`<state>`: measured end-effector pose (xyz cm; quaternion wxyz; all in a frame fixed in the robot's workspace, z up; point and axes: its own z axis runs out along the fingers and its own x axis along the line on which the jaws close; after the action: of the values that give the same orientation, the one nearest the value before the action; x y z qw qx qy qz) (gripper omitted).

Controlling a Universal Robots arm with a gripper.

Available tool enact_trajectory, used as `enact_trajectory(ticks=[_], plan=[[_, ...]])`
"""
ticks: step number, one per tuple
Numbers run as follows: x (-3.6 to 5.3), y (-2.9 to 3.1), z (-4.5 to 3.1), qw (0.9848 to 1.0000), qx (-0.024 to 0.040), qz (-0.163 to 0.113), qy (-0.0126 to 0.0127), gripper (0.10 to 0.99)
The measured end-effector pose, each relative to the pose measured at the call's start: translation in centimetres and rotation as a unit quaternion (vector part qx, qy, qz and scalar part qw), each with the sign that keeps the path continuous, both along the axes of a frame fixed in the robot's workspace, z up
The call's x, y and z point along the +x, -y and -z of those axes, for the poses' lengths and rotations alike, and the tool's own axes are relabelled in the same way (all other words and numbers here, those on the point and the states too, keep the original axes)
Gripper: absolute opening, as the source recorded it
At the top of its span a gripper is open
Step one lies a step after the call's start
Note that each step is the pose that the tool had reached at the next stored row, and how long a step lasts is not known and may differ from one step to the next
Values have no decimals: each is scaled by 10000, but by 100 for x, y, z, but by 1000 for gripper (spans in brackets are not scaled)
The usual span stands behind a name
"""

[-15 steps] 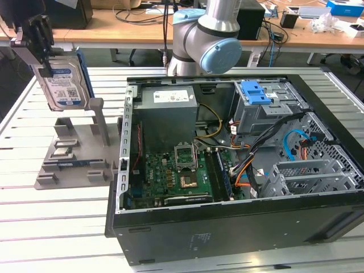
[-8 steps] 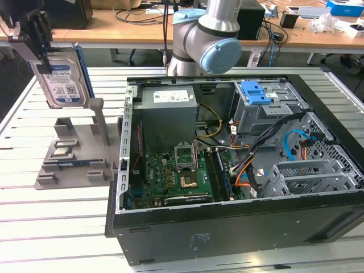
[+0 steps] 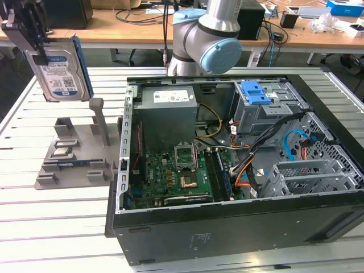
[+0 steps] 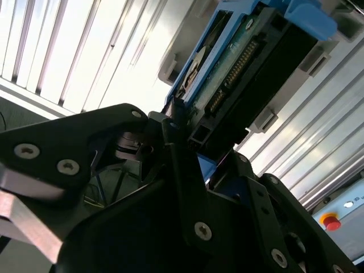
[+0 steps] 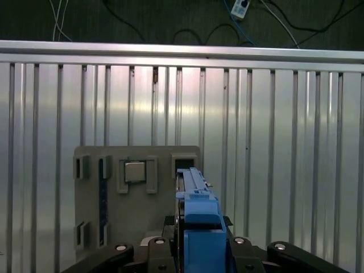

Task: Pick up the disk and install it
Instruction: 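Pick up the disk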

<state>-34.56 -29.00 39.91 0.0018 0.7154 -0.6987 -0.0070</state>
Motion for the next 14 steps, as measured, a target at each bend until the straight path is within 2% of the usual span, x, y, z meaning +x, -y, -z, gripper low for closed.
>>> enact_trajectory(ticks=[14], plan=[[0,-1,-311,10000,0,0,0,369]])
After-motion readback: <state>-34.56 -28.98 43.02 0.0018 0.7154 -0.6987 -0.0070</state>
